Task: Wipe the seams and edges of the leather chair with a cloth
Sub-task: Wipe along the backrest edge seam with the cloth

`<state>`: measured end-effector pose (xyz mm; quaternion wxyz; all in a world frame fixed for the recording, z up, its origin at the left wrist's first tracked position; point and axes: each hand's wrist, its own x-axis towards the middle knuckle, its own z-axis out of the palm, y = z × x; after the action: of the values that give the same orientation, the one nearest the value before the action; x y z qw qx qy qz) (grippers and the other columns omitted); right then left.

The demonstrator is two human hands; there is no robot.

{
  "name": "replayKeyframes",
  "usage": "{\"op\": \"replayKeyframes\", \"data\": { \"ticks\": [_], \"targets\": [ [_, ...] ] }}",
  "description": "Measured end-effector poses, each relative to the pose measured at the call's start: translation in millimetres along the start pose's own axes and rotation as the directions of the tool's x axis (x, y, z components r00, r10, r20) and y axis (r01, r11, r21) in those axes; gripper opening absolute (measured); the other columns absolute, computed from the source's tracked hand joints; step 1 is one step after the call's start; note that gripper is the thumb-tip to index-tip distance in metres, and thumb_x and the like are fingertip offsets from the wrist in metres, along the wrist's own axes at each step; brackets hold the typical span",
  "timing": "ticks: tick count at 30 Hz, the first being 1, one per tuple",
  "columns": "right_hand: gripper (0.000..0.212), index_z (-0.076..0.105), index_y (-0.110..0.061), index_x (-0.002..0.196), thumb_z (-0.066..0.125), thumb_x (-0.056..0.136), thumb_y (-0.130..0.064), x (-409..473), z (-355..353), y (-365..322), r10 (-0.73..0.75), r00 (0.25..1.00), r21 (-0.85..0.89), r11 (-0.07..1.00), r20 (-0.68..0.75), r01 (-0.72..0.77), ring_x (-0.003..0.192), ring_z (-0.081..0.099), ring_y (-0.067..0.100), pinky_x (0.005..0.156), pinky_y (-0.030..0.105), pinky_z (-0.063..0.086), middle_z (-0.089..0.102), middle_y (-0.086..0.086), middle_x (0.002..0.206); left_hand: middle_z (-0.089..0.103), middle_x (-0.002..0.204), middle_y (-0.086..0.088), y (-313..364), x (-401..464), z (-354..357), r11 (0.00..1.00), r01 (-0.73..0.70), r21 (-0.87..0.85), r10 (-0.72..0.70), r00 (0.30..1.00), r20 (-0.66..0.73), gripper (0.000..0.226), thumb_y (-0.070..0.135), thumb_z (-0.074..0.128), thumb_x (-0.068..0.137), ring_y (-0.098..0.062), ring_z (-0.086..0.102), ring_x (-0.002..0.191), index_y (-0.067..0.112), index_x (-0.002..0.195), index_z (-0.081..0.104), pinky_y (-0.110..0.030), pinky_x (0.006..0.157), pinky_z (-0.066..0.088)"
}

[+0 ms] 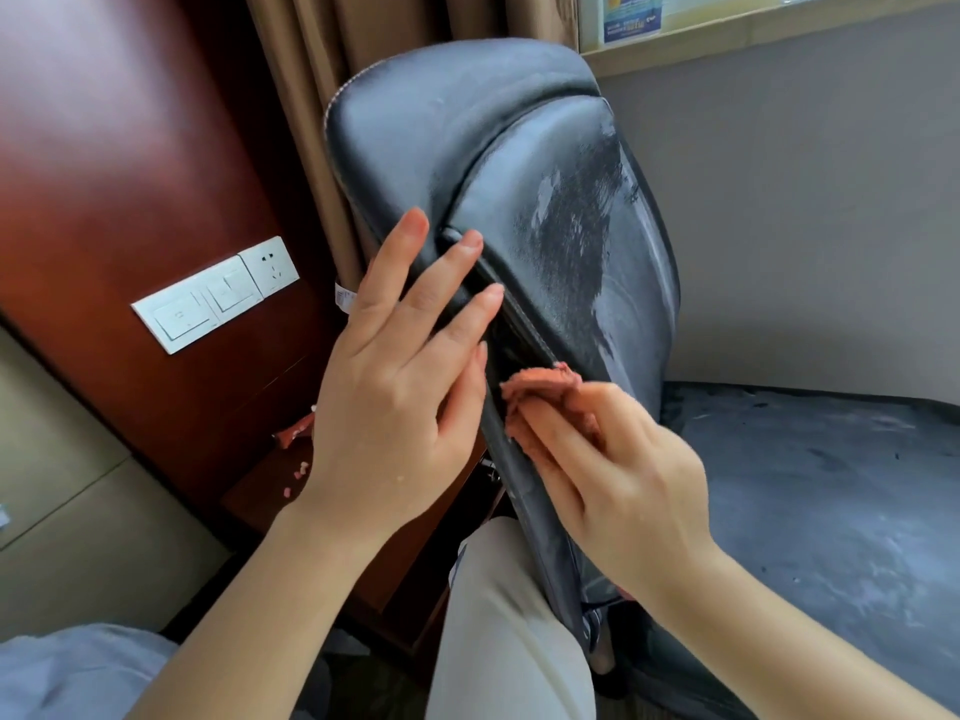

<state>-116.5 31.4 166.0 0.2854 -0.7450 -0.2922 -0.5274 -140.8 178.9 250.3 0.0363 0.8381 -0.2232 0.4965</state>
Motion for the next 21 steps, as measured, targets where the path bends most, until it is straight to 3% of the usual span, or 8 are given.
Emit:
{"op": "replayKeyframes", "data": {
  "ticks": [4, 7, 12, 18, 21],
  "targets": [
    [0.018, 0.072, -0.014, 0.103, 0.058, 0.093, -0.02, 20, -2, -2, 0.0, 0.999, -0.004, 1.0, -0.051, 0.0, 0.062, 0.06, 0.025, 0.049, 0.034, 0.048, 0.068, 0.004, 0.089, 0.046, 0.136, -0.021, 2, -3, 3, 1.0, -0.002, 0.015, 0.001, 1.0, 0.018, 0.027, -0.001, 0.052, 0.091, -0.039, 0.023, 0.135, -0.005, 0.116, 0.063, -0.031, 0.118, 0.015],
    [0.022, 0.072, -0.015, 0.102, 0.052, 0.097, -0.023, 15, 1, -4, 0.031, 0.999, 0.003, 1.0, -0.029, -0.031, 0.062, 0.059, 0.025, 0.049, 0.034, 0.048, 0.068, 0.003, 0.09, 0.04, 0.139, -0.022, 2, -7, 6, 1.0, 0.004, 0.03, -0.005, 1.0, 0.03, 0.031, -0.001, 0.049, 0.093, -0.041, 0.019, 0.136, -0.004, 0.122, 0.059, -0.035, 0.118, 0.013],
    [0.018, 0.072, -0.014, 0.103, 0.059, 0.093, -0.019, -18, 0, 3, -0.011, 0.998, -0.027, 1.0, 0.062, 0.013, 0.065, 0.061, 0.027, 0.048, 0.035, 0.05, 0.067, 0.007, 0.086, 0.035, 0.141, -0.018, 6, -10, 10, 0.999, 0.03, 0.03, -0.03, 0.999, 0.025, 0.033, -0.001, 0.044, 0.095, -0.042, 0.017, 0.136, -0.005, 0.126, 0.055, -0.035, 0.119, 0.01],
    [0.017, 0.074, -0.02, 0.099, 0.059, 0.094, -0.025, 23, -6, 1, 0.075, 0.993, -0.051, 0.996, -0.086, -0.08, 0.063, 0.058, 0.021, 0.046, 0.029, 0.045, 0.065, 0.003, 0.082, 0.028, 0.143, -0.015, 11, -16, 12, 0.999, 0.054, 0.009, -0.054, 0.998, 0.038, 0.037, -0.006, 0.041, 0.094, -0.042, 0.013, 0.138, -0.006, 0.129, 0.051, -0.035, 0.119, 0.008],
    [0.016, 0.073, -0.02, 0.102, 0.059, 0.093, -0.023, 19, -2, 3, 0.047, 0.999, -0.033, 0.998, -0.02, -0.048, 0.065, 0.058, 0.023, 0.046, 0.031, 0.046, 0.065, 0.004, 0.086, 0.027, 0.144, -0.014, 11, -16, 12, 0.998, 0.071, 0.004, -0.071, 0.996, 0.046, 0.038, -0.007, 0.042, 0.092, -0.041, 0.012, 0.138, -0.005, 0.13, 0.05, -0.033, 0.119, 0.007]
  ]
}}
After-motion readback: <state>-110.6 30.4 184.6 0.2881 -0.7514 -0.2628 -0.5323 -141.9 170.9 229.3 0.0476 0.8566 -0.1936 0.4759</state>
